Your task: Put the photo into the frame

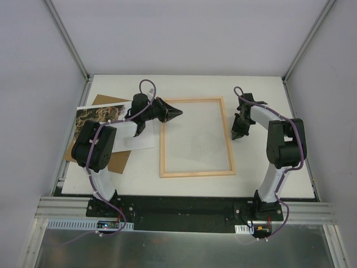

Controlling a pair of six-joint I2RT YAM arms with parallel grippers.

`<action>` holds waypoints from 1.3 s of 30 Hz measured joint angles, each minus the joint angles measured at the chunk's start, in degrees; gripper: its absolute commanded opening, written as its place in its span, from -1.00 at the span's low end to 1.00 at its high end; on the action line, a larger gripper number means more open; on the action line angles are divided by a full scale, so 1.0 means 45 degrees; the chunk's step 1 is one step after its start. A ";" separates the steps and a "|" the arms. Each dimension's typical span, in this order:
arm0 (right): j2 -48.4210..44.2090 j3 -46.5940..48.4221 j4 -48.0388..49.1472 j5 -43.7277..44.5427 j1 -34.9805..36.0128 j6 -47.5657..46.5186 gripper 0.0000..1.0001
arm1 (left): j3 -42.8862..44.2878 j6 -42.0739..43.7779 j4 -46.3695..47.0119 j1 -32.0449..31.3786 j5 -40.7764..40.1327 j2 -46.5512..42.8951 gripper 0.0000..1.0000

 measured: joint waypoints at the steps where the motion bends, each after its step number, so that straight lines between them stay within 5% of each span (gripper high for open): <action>1: 0.0000 0.0000 0.0000 0.0000 0.0000 0.0000 -0.95 | 0.0044 -0.0034 0.0019 0.0000 0.0019 0.0039 -1.00; 39: -0.0005 -0.0078 0.0058 0.0034 0.0000 -0.0010 -0.95 | 0.0471 0.0087 0.0073 -0.0330 0.0010 0.0491 -1.00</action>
